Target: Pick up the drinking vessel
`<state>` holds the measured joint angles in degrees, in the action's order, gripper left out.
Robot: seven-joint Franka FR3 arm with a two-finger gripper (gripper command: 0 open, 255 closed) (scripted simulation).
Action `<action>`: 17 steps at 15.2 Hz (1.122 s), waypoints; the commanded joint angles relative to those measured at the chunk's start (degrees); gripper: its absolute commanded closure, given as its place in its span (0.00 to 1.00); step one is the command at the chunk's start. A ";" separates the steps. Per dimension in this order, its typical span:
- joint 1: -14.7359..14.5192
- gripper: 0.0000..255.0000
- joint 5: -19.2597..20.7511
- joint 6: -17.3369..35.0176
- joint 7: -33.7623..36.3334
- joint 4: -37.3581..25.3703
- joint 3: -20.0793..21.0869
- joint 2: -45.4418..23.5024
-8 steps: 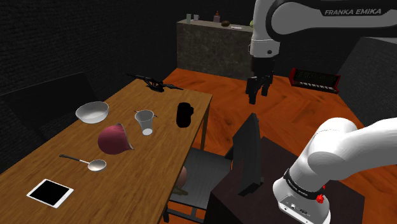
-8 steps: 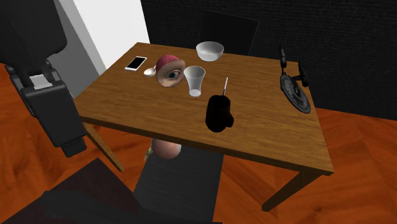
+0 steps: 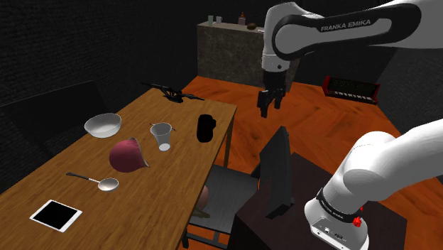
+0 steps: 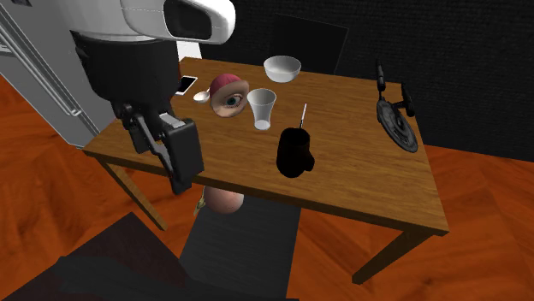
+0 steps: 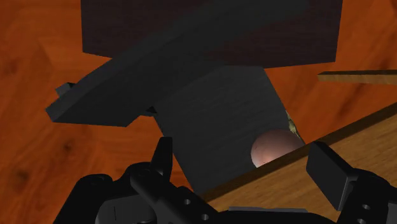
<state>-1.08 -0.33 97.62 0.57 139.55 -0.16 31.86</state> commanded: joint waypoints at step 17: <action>0.09 0.00 1.15 23.57 -3.29 -20.09 -0.55 -37.41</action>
<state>-0.98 0.78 120.23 -2.57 121.07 -0.73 -3.35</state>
